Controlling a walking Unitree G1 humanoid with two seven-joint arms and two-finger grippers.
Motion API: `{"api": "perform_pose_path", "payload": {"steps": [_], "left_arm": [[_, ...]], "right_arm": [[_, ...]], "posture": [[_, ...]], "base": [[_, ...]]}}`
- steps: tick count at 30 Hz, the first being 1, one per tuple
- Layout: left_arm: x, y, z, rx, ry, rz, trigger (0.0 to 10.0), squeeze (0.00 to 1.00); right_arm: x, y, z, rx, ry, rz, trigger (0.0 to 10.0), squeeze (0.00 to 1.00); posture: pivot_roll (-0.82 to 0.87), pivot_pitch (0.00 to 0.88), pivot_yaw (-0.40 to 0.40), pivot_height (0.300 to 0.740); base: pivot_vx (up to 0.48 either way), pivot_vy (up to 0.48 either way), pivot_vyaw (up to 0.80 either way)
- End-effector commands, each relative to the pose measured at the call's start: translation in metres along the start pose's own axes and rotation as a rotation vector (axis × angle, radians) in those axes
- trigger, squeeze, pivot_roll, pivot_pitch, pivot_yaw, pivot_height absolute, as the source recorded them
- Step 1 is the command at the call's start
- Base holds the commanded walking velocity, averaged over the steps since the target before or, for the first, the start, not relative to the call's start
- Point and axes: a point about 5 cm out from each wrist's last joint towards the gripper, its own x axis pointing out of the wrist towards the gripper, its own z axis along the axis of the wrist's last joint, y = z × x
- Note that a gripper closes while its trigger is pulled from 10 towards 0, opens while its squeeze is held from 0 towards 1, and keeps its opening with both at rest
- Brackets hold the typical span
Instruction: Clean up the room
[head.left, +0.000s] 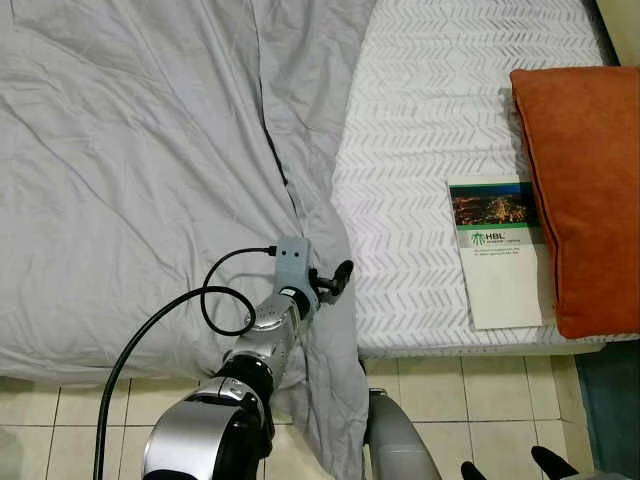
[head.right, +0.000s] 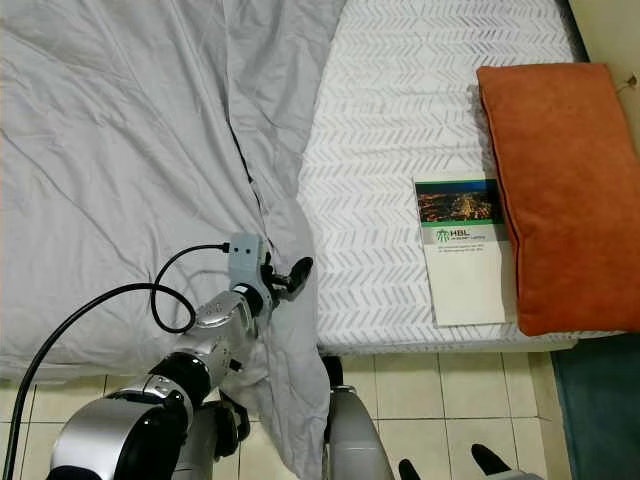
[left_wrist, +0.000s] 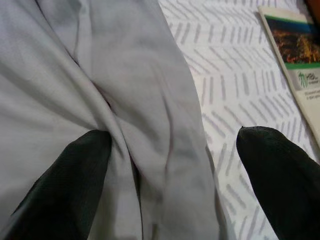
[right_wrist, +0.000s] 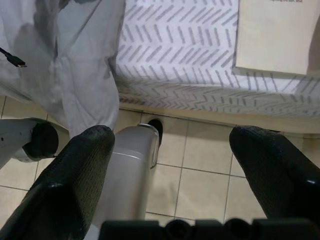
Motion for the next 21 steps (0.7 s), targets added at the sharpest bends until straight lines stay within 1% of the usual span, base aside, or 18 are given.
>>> {"api": "perform_pose_path", "payload": {"steps": [1,2,3,6,8,11,13,14,15,16,19,21], "left_arm": [[-0.006,-0.009,-0.028,0.006,0.106,-0.017,1.9,0.0],[-0.006,-0.009,-0.029,0.011,0.112,-0.017,1.9,0.0],[-0.005,-0.01,-0.027,0.03,0.107,-0.02,0.0,0.0],[-0.002,-0.012,-0.019,0.102,0.086,-0.015,0.0,0.0],[-0.001,-0.012,-0.015,0.109,0.073,-0.011,0.0,0.0],[0.002,-0.011,-0.006,0.075,0.027,0.015,0.0,0.0],[0.004,-0.013,0.001,0.028,-0.009,0.016,0.0,0.0],[0.004,-0.013,0.001,0.028,-0.009,0.016,0.0,0.0],[0.007,-0.019,0.007,0.035,-0.036,-0.012,0.0,0.0],[0.007,-0.019,0.007,0.035,-0.036,-0.012,0.0,0.0],[0.011,-0.028,0.017,0.107,-0.045,-0.067,0.0,0.0],[0.011,-0.029,0.017,0.122,-0.04,-0.074,0.0,0.0]], "right_arm": [[-0.001,0.0,-0.011,0.013,0.06,-0.012,10.0,0.0],[-0.001,0.001,-0.011,0.013,0.059,-0.011,10.0,0.0],[0.0,0.001,-0.011,0.013,0.058,-0.01,10.0,0.0],[0.0,0.001,-0.011,0.013,0.059,-0.012,10.0,0.0],[0.0,0.001,-0.012,0.013,0.061,-0.013,10.0,0.0],[0.001,0.001,-0.013,0.012,0.063,-0.015,10.0,0.0],[0.003,0.001,-0.013,0.012,0.06,-0.016,10.0,0.0],[0.003,0.001,-0.013,0.012,0.06,-0.016,10.0,0.0],[0.004,0.002,-0.013,0.013,0.057,-0.015,10.0,0.0],[0.004,0.002,-0.013,0.013,0.057,-0.015,10.0,0.0],[0.007,0.004,-0.014,0.016,0.052,-0.012,10.0,0.0],[0.008,0.004,-0.014,0.017,0.052,-0.013,10.0,0.0]], "posture": [[-0.42,0.638,-0.046,0.74],[-0.42,0.638,-0.046,0.74],[-0.42,0.638,-0.046,0.74],[-0.41,0.636,-0.039,0.74],[-0.4,0.634,-0.036,0.74],[-0.4,0.627,-0.029,0.74],[-0.39,0.626,-0.026,0.74],[-0.39,0.626,-0.026,0.74],[-0.39,0.625,-0.024,0.74],[-0.39,0.625,-0.024,0.74],[-0.38,0.618,-0.014,0.74],[-0.38,0.616,-0.011,0.74]], "base": [[0.0,0.0,0.0],[0.0,0.0,0.0],[0.0,0.0,0.0],[0.0,0.0,0.0],[0.0,0.0,0.0],[0.0,0.0,0.0],[0.0,0.0,0.0],[0.0,0.0,0.0],[0.0,0.0,0.0],[0.0,0.0,0.0],[0.0,0.0,0.0],[0.0,0.0,0.0]]}}
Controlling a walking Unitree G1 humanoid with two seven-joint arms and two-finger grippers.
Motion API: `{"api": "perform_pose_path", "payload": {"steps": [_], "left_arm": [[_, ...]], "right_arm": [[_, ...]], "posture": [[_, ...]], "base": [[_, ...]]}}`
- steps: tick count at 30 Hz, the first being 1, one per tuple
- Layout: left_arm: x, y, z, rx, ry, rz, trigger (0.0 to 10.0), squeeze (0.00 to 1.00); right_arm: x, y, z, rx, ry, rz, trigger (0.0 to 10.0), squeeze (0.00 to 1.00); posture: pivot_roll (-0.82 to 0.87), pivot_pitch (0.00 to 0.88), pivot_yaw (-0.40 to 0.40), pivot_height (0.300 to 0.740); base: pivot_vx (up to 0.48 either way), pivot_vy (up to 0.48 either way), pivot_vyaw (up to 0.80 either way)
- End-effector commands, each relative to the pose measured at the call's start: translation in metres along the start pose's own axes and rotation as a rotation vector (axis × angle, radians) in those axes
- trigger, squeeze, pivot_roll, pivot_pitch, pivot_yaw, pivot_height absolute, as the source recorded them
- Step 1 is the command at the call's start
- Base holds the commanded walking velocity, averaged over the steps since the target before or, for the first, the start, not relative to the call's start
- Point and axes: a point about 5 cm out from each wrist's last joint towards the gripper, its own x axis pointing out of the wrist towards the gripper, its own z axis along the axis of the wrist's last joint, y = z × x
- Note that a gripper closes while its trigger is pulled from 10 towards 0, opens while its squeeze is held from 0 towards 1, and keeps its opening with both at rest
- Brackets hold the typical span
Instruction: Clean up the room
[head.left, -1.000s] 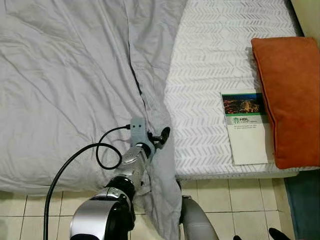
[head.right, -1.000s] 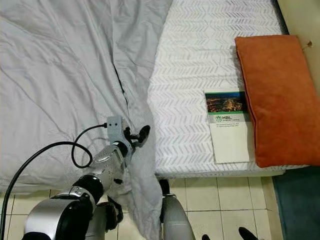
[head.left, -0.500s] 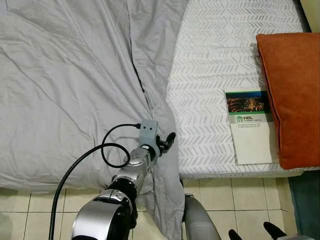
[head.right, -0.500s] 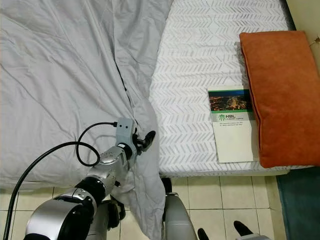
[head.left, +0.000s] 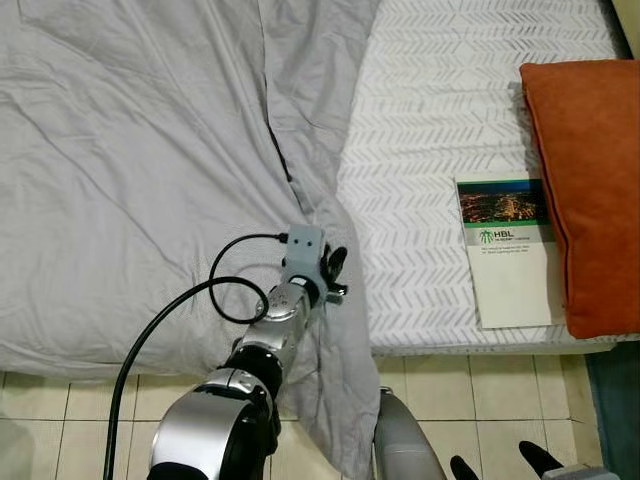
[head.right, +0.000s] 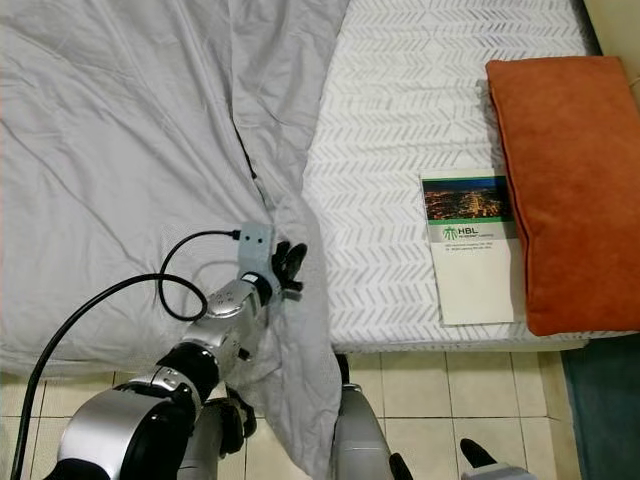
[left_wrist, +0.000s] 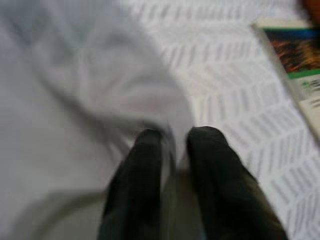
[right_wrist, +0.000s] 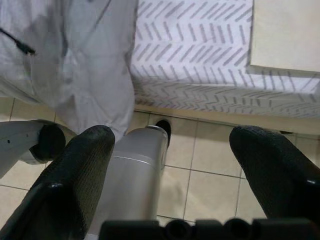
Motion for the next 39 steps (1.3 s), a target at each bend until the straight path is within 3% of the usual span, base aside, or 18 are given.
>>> {"api": "perform_pose_path", "payload": {"steps": [1,2,3,4,5,6,7,8,17,24,25,30,39], "left_arm": [[-0.001,-0.012,-0.01,0.038,0.04,-0.048,0.0,0.0],[-0.001,-0.012,-0.01,0.038,0.04,-0.048,0.0,0.0],[-0.001,-0.013,-0.013,0.07,0.07,-0.053,1.8,0.0],[-0.001,-0.014,-0.014,0.074,0.073,-0.053,10.0,0.0],[-0.001,-0.014,-0.014,0.074,0.073,-0.053,10.0,0.0],[-0.002,-0.013,-0.016,0.059,0.077,-0.038,10.0,0.71],[-0.002,-0.013,-0.016,0.059,0.077,-0.038,10.0,0.71],[-0.002,-0.012,-0.017,0.048,0.08,-0.028,10.0,1.0],[-0.002,-0.009,-0.022,-0.153,0.103,0.039,10.0,1.0],[0.002,-0.021,-0.019,-0.171,0.11,0.016,10.0,1.0],[0.002,-0.024,-0.02,-0.165,0.121,0.006,10.0,0.0],[0.003,-0.024,-0.014,-0.203,0.077,-0.006,10.0,0.0],[0.006,-0.031,-0.011,-0.165,0.092,-0.058,10.0,0.0]], "right_arm": [[-0.002,0.0,-0.011,0.01,0.058,-0.015,10.0,0.0],[-0.002,0.0,-0.011,0.01,0.058,-0.015,10.0,0.0],[-0.001,0.0,-0.011,0.011,0.059,-0.015,10.0,0.0],[-0.001,0.0,-0.012,0.012,0.06,-0.014,10.0,0.0],[-0.001,0.0,-0.012,0.012,0.06,-0.014,10.0,0.0],[0.001,0.0,-0.013,0.012,0.06,-0.013,10.0,0.0],[0.001,0.0,-0.013,0.012,0.06,-0.013,10.0,0.0],[0.001,0.0,-0.013,0.011,0.06,-0.013,10.0,0.0],[0.002,-0.001,-0.014,0.003,0.062,-0.011,10.0,0.0],[0.001,0.0,-0.014,0.0,0.063,-0.012,10.0,0.0],[0.0,0.0,-0.013,0.0,0.063,-0.012,10.0,0.0],[-0.003,0.001,-0.013,-0.009,0.067,-0.01,10.0,0.0],[-0.023,0.006,-0.006,-0.009,0.081,-0.017,10.0,0.0]], "posture": [[-0.37,0.616,-0.01,0.74],[-0.37,0.616,-0.01,0.74],[-0.37,0.616,-0.007,0.74],[-0.37,0.614,-0.006,0.74],[-0.37,0.614,-0.006,0.74],[-0.36,0.613,-0.005,0.74],[-0.36,0.613,-0.005,0.74],[-0.36,0.614,-0.005,0.74],[-0.37,0.61,-0.01,0.74],[-0.38,0.611,-0.009,0.74],[-0.39,0.613,-0.011,0.74],[-0.4,0.611,-0.009,0.74],[-0.46,0.642,-0.031,0.74]], "base": [[0.0,0.0,0.0],[0.0,0.0,0.0],[0.0,0.0,0.0],[0.0,0.0,0.0],[0.0,0.0,0.0],[0.0,0.0,0.0],[0.0,0.0,0.0],[0.0,0.0,0.0],[0.0,0.0,0.0],[0.0,0.0,0.0],[0.0,0.0,0.0],[0.0,0.0,0.0],[0.0,0.0,0.0]]}}
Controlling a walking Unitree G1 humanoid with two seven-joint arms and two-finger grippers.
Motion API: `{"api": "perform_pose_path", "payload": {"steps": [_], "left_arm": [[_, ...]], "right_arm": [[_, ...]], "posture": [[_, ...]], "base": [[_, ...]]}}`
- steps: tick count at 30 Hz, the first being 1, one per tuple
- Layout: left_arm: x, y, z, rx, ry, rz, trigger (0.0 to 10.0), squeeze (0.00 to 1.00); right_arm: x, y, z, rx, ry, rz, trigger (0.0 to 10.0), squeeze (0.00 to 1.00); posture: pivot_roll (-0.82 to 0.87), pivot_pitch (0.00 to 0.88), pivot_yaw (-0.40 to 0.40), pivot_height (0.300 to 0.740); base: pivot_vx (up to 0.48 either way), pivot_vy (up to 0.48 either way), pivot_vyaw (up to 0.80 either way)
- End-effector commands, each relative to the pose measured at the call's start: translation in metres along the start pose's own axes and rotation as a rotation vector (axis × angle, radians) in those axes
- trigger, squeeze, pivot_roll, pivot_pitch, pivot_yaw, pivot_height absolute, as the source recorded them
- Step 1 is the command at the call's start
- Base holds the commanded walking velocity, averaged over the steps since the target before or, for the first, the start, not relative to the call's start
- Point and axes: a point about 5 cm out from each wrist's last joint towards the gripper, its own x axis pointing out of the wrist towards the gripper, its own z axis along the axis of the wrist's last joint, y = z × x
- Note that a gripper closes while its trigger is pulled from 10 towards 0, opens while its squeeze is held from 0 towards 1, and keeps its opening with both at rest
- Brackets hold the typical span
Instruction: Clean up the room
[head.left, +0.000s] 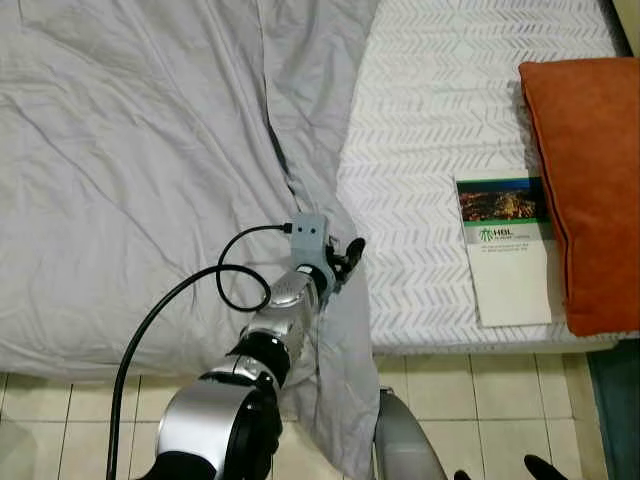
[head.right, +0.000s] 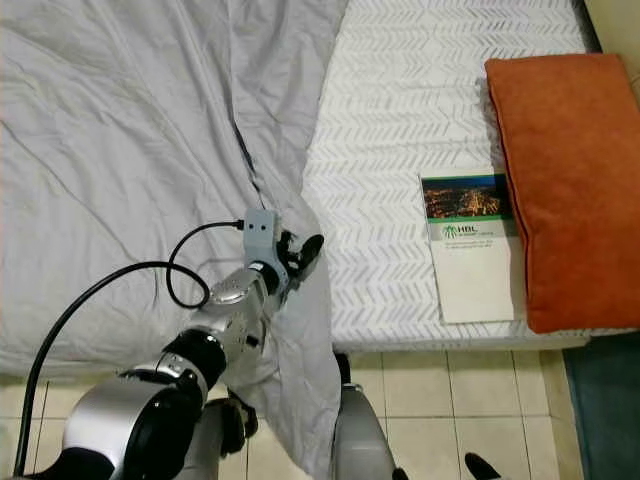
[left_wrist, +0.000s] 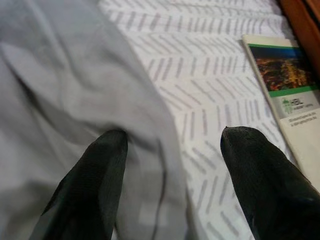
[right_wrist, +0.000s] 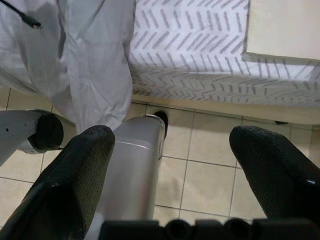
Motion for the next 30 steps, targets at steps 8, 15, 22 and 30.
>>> {"api": "perform_pose_path", "payload": {"steps": [8,15,22,30], "left_arm": [[-0.002,-0.03,-0.037,-0.081,0.169,-0.05,10.0,0.0],[-0.005,-0.025,-0.042,-0.068,0.193,-0.015,10.0,0.0],[-0.004,-0.026,-0.041,-0.065,0.198,-0.026,0.0,0.0],[-0.005,-0.03,-0.045,-0.047,0.215,-0.039,0.0,0.0]], "right_arm": [[-0.027,0.01,-0.002,0.047,0.083,0.016,10.0,0.0],[-0.034,0.016,0.0,0.068,0.103,0.042,10.0,0.0],[-0.038,0.02,-0.003,0.073,0.119,0.038,10.0,0.0],[-0.034,0.019,-0.004,0.074,0.111,0.031,10.0,0.0]], "posture": [[-0.5,0.672,-0.039,0.74],[-0.52,0.683,-0.04,0.74],[-0.51,0.682,-0.027,0.74],[-0.49,0.677,-0.018,0.74]], "base": [[0.0,0.0,0.0],[0.0,0.0,0.0],[0.0,0.0,0.0],[0.0,0.0,0.0]]}}
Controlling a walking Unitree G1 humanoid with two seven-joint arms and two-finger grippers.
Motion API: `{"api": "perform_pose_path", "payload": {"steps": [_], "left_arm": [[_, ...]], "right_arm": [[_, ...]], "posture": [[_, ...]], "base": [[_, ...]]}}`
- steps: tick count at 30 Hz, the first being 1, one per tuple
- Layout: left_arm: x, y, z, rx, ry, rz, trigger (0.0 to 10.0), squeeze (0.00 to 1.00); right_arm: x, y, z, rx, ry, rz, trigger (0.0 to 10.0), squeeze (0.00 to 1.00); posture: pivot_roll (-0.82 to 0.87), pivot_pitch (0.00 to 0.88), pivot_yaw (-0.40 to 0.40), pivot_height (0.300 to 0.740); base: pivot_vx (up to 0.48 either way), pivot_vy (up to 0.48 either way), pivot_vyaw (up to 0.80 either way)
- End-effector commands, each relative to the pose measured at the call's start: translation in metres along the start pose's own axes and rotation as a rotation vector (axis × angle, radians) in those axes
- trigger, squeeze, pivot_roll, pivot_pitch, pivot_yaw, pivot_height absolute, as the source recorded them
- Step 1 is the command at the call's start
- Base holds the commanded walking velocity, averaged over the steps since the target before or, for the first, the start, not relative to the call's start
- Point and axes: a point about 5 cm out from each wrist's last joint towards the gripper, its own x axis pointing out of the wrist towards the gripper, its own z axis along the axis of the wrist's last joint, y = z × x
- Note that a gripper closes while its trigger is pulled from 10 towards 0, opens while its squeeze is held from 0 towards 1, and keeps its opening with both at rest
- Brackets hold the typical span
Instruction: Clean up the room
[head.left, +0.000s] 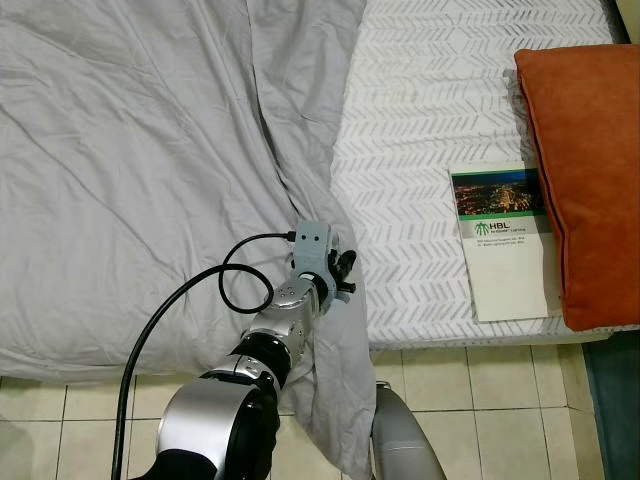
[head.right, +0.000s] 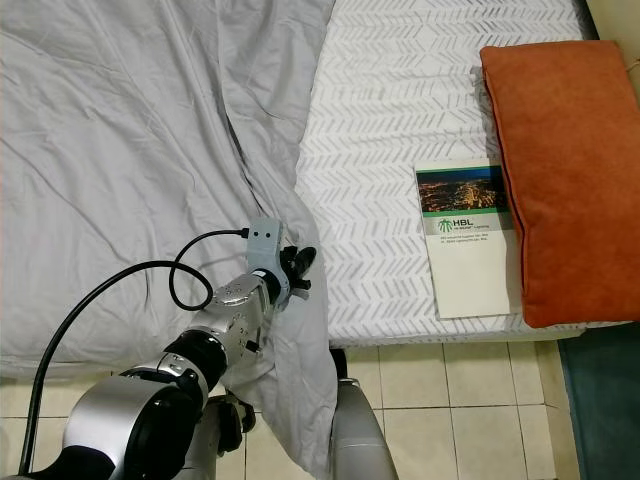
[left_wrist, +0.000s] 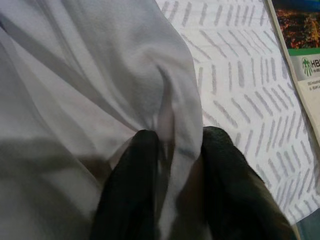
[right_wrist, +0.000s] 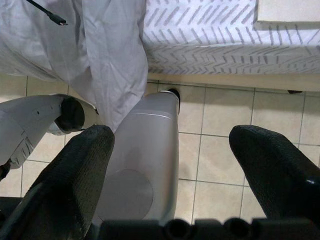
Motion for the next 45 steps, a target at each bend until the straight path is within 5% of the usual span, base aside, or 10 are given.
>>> {"api": "perform_pose_path", "payload": {"steps": [1,8,18,31,32,34,35,36,37,45], "left_arm": [[-0.001,-0.031,-0.031,-0.037,0.105,-0.072,0.0,0.0],[0.001,-0.05,-0.03,0.106,0.111,-0.176,0.0,0.0],[0.008,-0.111,0.004,0.428,-0.025,-0.421,0.0,0.0],[-0.011,-0.206,0.051,0.53,-0.306,-0.801,0.0,0.0],[-0.017,-0.219,0.044,0.551,-0.303,-0.867,5.8,0.0],[-0.02,-0.225,0.038,0.567,-0.295,-0.902,5.8,0.0],[-0.024,-0.231,0.03,0.581,-0.281,-0.943,10.0,0.0],[-0.024,-0.231,0.03,0.581,-0.281,-0.943,10.0,0.0],[-0.028,-0.237,0.021,0.583,-0.265,-0.985,10.0,1.0],[-0.039,-0.259,0.019,0.478,-0.282,-1.045,10.0,1.0]], "right_arm": [[0.0,0.001,-0.008,0.008,0.042,-0.002,10.0,0.0],[0.012,0.002,-0.012,0.009,0.025,0.02,10.0,0.0],[0.037,-0.001,-0.013,-0.007,-0.03,0.023,10.0,0.0],[0.054,0.0,-0.013,-0.013,-0.071,0.012,10.0,0.0],[0.056,0.001,-0.014,-0.011,-0.073,0.01,10.0,0.0],[0.057,0.001,-0.014,-0.009,-0.073,0.01,10.0,0.0],[0.058,0.002,-0.016,-0.007,-0.072,0.01,10.0,0.0],[0.058,0.002,-0.016,-0.007,-0.072,0.01,10.0,0.0],[0.058,0.002,-0.017,-0.005,-0.07,0.01,10.0,0.0],[0.062,0.006,-0.023,0.0,-0.059,0.015,10.0,0.0]], "posture": [[-0.49,0.675,-0.015,0.74],[-0.44,0.638,0.004,0.74],[-0.41,0.57,0.037,0.74],[-0.38,0.525,0.075,0.74],[-0.38,0.519,0.081,0.74],[-0.38,0.519,0.081,0.74],[-0.37,0.517,0.088,0.74],[-0.37,0.517,0.088,0.74],[-0.36,0.507,0.091,0.74],[-0.36,0.496,0.103,0.74]], "base": [[0.0,0.0,0.0],[0.0,0.0,0.0],[0.0,0.0,0.0],[0.0,0.0,0.0],[0.0,0.0,0.0],[0.0,0.0,0.0],[0.0,0.0,0.0],[0.0,0.0,0.0],[0.0,0.0,0.0],[0.0,0.0,0.0]]}}
